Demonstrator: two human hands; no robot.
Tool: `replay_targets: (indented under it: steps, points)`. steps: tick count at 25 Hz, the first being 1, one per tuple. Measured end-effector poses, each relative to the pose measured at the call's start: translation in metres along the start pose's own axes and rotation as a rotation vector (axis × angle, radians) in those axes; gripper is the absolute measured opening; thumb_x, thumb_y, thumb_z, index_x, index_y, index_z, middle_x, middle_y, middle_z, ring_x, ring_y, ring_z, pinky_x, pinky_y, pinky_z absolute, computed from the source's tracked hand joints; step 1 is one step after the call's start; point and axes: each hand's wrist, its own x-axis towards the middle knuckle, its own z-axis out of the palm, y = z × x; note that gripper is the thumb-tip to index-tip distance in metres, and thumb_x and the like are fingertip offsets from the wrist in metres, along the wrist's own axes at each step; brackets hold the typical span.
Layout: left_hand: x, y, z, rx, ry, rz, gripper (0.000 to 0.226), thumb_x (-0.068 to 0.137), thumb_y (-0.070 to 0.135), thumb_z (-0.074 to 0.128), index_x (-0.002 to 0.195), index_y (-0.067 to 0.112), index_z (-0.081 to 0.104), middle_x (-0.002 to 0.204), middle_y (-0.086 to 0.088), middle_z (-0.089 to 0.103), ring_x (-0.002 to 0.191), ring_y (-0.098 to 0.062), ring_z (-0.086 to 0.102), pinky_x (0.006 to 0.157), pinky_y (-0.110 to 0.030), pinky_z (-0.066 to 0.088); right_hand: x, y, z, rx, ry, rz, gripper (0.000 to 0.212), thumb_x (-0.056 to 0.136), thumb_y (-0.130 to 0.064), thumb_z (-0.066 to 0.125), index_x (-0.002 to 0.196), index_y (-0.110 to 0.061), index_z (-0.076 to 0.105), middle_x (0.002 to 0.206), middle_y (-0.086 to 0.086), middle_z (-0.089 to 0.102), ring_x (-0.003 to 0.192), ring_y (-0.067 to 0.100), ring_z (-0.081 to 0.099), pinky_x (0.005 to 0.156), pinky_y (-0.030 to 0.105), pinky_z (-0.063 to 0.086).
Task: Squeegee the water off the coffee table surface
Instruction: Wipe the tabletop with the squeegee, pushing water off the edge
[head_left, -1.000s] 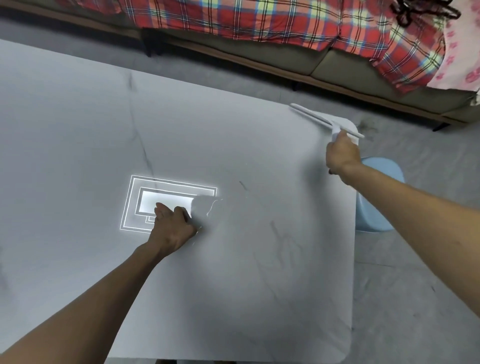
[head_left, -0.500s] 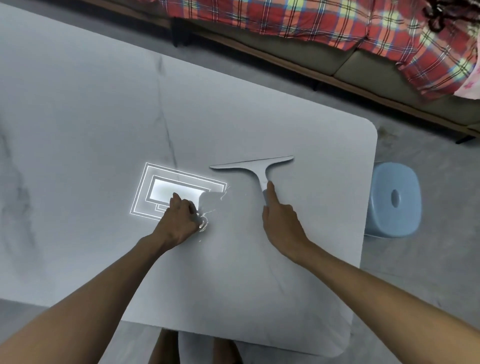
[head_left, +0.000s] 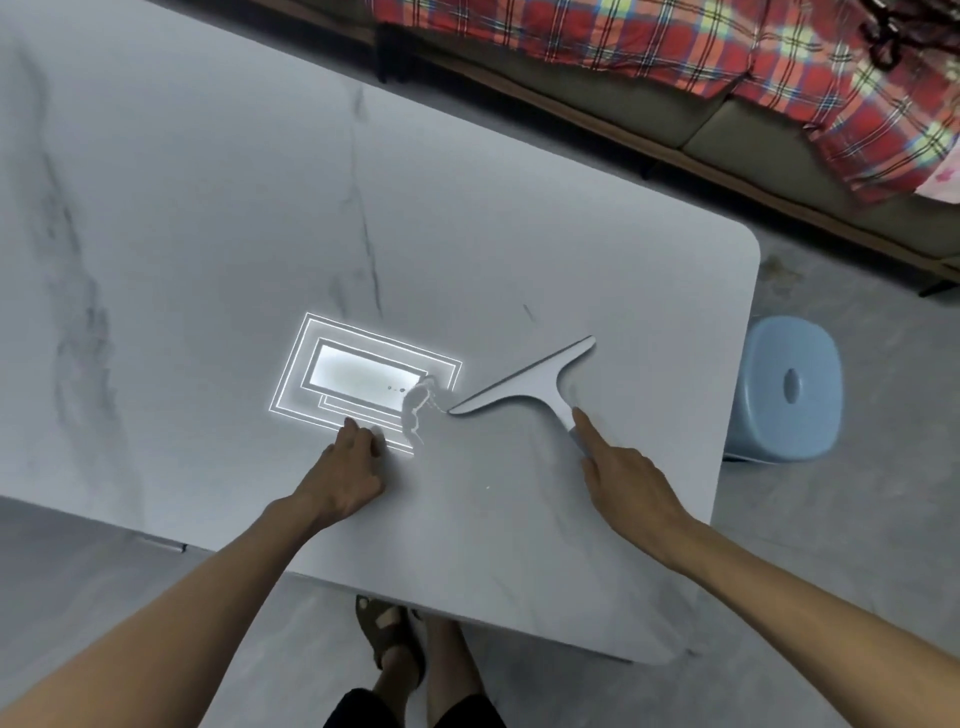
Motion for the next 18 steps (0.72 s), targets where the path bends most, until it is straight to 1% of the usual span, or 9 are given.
replay_targets:
  steps: [2, 5, 6, 8, 11, 13, 14, 16, 18]
  points:
    - [-0.007, -0.006, 0.005, 0.013, 0.014, 0.026, 0.027, 0.079, 0.005, 0.053, 0.098, 0.018, 0.038, 0.111, -0.007, 0.042, 0.087, -0.032, 0.051, 0.066, -0.033, 0.034, -0.018, 0.013, 0.004, -0.034, 0.002, 0.041, 0.062, 0.101, -0.02, 0.034, 0.154, -0.036, 0.005, 0.074, 0.0, 0.06, 0.057, 0.011, 0.049, 0.053, 0.026, 0.041]
    - [-0.018, -0.012, 0.01, -0.032, 0.072, -0.015, 0.022, 0.083, 0.005, 0.052, 0.1, 0.015, 0.042, 0.091, -0.003, 0.051, 0.072, -0.022, 0.05, 0.057, -0.029, 0.034, -0.041, 0.026, 0.003, -0.09, 0.047, 0.149, 0.058, 0.099, -0.022, 0.034, 0.152, -0.037, 0.015, 0.077, 0.006, 0.062, 0.062, 0.024, 0.052, 0.06, 0.033, 0.043]
    - [-0.023, -0.014, 0.01, -0.036, 0.101, -0.041, 0.02, 0.086, 0.007, 0.053, 0.1, 0.016, 0.043, 0.087, -0.002, 0.053, 0.071, -0.021, 0.05, 0.059, -0.028, 0.037, -0.049, 0.027, 0.002, -0.102, 0.075, 0.176, 0.055, 0.099, -0.025, 0.034, 0.15, -0.038, 0.018, 0.077, 0.007, 0.061, 0.063, 0.028, 0.051, 0.06, 0.034, 0.042]
    - [-0.034, -0.02, 0.009, -0.034, 0.152, -0.07, 0.019, 0.088, 0.012, 0.055, 0.1, 0.019, 0.042, 0.088, -0.003, 0.056, 0.076, -0.024, 0.051, 0.068, -0.031, 0.042, -0.061, 0.022, 0.002, -0.122, 0.117, 0.161, 0.052, 0.099, -0.029, 0.035, 0.148, -0.038, 0.022, 0.075, 0.008, 0.061, 0.065, 0.031, 0.053, 0.059, 0.035, 0.042]
    - [-0.051, -0.037, 0.004, -0.185, 0.177, -0.074, 0.017, 0.085, 0.017, 0.057, 0.1, 0.013, 0.048, 0.09, -0.001, 0.059, 0.083, -0.027, 0.056, 0.069, -0.036, 0.043, -0.068, 0.006, 0.006, -0.149, 0.147, 0.089, 0.046, 0.101, -0.041, 0.033, 0.146, -0.039, 0.025, 0.077, 0.006, 0.063, 0.073, 0.033, 0.059, 0.06, 0.035, 0.041]
    - [-0.062, -0.054, -0.001, -0.192, 0.227, -0.049, 0.02, 0.083, 0.015, 0.062, 0.1, 0.016, 0.05, 0.09, 0.0, 0.061, 0.085, -0.026, 0.059, 0.072, -0.037, 0.047, -0.072, -0.008, 0.012, -0.216, 0.133, 0.03, 0.047, 0.102, -0.047, 0.027, 0.148, -0.04, 0.021, 0.081, 0.005, 0.066, 0.077, 0.03, 0.062, 0.063, 0.036, 0.043]
    - [-0.068, -0.063, -0.003, -0.189, 0.268, -0.053, 0.021, 0.082, 0.013, 0.065, 0.098, 0.017, 0.052, 0.087, -0.001, 0.062, 0.081, -0.025, 0.06, 0.071, -0.037, 0.049, -0.075, -0.015, 0.016, -0.26, 0.105, -0.021, 0.049, 0.102, -0.048, 0.024, 0.149, -0.041, 0.018, 0.084, 0.003, 0.067, 0.077, 0.028, 0.063, 0.065, 0.037, 0.046]
    - [-0.081, -0.084, -0.005, -0.235, 0.328, -0.106, 0.023, 0.077, 0.011, 0.073, 0.092, 0.019, 0.057, 0.076, -0.002, 0.064, 0.071, -0.023, 0.061, 0.066, -0.036, 0.051, -0.083, -0.037, 0.031, -0.354, 0.034, -0.188, 0.05, 0.102, -0.049, 0.021, 0.151, -0.043, 0.012, 0.089, 0.0, 0.066, 0.076, 0.026, 0.064, 0.067, 0.038, 0.05]
    - [-0.091, -0.104, -0.004, -0.269, 0.359, -0.171, 0.023, 0.074, 0.013, 0.077, 0.089, 0.021, 0.061, 0.071, 0.0, 0.063, 0.069, -0.023, 0.061, 0.064, -0.034, 0.052, -0.08, -0.068, 0.052, -0.476, -0.057, -0.389, 0.05, 0.103, -0.047, 0.022, 0.151, -0.043, 0.01, 0.094, 0.001, 0.064, 0.074, 0.027, 0.063, 0.063, 0.036, 0.047]
